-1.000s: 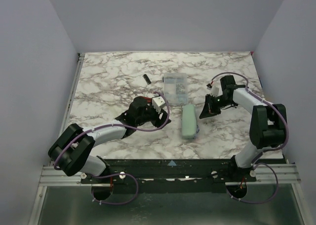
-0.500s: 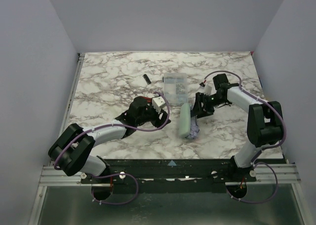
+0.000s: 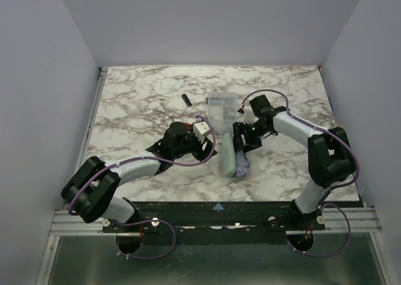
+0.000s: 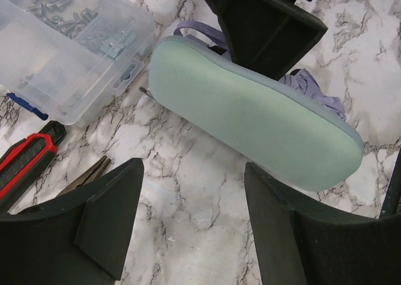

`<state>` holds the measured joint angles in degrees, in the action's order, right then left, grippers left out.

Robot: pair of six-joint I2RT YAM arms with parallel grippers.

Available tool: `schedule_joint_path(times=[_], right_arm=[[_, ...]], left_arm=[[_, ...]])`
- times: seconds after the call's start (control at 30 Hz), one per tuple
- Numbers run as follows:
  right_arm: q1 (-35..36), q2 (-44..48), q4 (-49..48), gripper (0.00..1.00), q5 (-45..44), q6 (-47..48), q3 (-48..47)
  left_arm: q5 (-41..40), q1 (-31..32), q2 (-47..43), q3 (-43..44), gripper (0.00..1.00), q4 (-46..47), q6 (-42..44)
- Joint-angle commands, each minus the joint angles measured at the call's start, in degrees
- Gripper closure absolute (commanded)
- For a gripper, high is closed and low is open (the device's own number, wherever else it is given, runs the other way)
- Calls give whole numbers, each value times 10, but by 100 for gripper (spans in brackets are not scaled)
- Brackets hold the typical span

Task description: Open the umbrella

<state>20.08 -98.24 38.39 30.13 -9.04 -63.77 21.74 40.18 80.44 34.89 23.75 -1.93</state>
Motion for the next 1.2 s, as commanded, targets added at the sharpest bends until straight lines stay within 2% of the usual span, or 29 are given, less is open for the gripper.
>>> schedule_joint_path(times=[0.0, 0.07, 0.17, 0.3, 0.43, 0.6, 0.83, 0.97, 1.03, 1.17], right_arm=[[30, -22, -21, 32, -104, -29, -14], [44, -31, -34, 33, -133, -33, -3], [48, -45, -38, 42, -169, -23, 17], [35, -49, -25, 72, -243, 22, 17], [-16, -34, 12, 99, -275, 53, 10], [-105, -68, 52, 100, -321, 84, -36], [-191, -180, 91, 100, -376, 176, -199], [-197, -267, 108, 100, -370, 214, -373], [-197, -307, 146, 100, -357, 216, -477], [-197, -360, 214, 100, -325, 217, -623]], left_arm=[[-10, -3, 1, 9, 33, -2, 1], [-17, -3, 3, 10, 33, -2, 0], [-29, -5, 2, 14, 33, -9, 1], [-38, -11, -5, 16, 33, -20, 8], [-39, -19, -13, 16, 33, -29, 14], [-33, -25, -12, 23, 33, -31, 38], [-21, -44, 7, 63, 33, -55, 50], [-22, -64, 21, 90, 33, -76, 57], [-18, -80, 29, 109, 32, -96, 60], [-8, -110, 32, 134, 31, -123, 69]])
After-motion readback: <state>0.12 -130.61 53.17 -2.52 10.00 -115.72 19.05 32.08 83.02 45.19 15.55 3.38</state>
